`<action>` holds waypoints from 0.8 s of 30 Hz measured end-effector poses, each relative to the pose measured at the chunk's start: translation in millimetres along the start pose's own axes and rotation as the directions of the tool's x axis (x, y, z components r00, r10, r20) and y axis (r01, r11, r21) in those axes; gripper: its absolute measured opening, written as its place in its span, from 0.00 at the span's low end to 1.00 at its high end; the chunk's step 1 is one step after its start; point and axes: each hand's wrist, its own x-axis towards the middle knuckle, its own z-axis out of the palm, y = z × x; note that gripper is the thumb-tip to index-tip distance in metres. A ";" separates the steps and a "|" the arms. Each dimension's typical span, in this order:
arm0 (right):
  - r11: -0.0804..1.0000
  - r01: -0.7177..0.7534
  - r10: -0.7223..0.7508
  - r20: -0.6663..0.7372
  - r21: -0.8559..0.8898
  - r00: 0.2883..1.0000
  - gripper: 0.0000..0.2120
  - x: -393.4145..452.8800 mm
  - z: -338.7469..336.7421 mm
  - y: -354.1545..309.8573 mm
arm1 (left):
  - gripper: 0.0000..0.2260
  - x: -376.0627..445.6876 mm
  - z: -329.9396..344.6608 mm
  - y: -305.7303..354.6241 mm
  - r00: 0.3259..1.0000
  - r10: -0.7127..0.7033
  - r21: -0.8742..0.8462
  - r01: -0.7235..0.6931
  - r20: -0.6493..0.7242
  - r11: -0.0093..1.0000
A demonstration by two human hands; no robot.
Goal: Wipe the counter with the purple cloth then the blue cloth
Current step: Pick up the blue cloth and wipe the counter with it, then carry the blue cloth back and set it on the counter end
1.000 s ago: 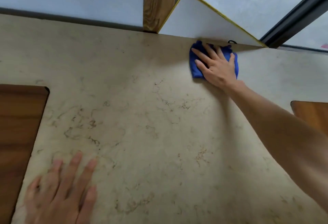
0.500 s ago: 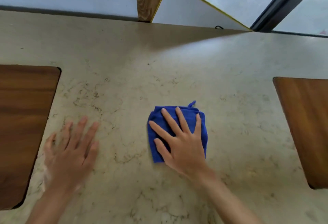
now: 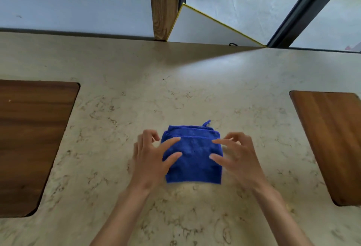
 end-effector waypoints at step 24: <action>0.957 -0.126 0.150 0.075 -0.262 0.986 0.08 -10.2 21.2 -23.2 | 0.13 0.0 -1.8 14.9 0.989 0.022 0.299 -0.065 0.145 0.952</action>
